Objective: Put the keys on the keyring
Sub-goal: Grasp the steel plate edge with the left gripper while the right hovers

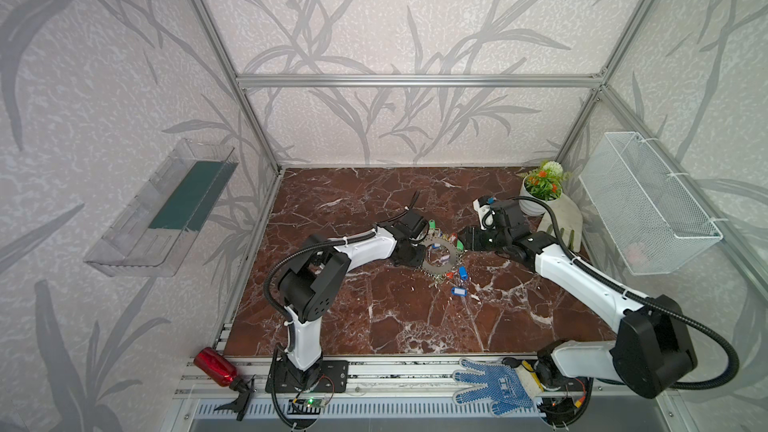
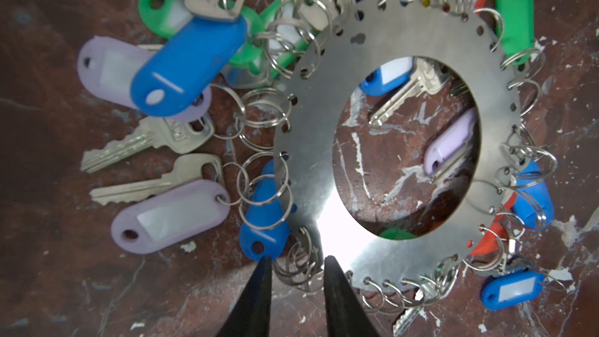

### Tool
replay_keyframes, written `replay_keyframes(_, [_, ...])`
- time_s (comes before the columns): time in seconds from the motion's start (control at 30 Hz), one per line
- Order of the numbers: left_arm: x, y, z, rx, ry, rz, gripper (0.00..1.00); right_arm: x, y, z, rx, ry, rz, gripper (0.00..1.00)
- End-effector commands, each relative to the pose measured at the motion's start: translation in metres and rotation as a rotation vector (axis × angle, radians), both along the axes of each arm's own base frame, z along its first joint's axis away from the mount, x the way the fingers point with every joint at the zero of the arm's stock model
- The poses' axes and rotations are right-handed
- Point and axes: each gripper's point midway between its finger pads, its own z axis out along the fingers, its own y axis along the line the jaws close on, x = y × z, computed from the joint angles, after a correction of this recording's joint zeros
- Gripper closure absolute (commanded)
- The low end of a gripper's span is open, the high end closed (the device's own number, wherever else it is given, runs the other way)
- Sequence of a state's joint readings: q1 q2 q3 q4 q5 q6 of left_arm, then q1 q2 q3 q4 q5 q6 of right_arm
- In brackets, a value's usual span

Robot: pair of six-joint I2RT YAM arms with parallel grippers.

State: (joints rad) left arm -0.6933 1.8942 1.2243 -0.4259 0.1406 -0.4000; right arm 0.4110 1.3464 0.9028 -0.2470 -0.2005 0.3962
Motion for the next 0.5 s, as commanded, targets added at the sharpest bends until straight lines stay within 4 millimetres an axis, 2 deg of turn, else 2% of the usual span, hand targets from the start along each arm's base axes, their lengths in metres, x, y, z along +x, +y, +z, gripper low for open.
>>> replay_keyframes(0.0, [0.0061,-0.0021,0.0098,0.013,-0.043,-0.006,0.70,0.0033,0.0018,0.0015,0.016,-0.014,0.005,0.48])
replay_keyframes(0.47, [0.0115,0.0007,0.0042,0.048,-0.052,0.001,0.73,0.0038,0.0054,-0.0057,0.022,0.004,0.021,0.49])
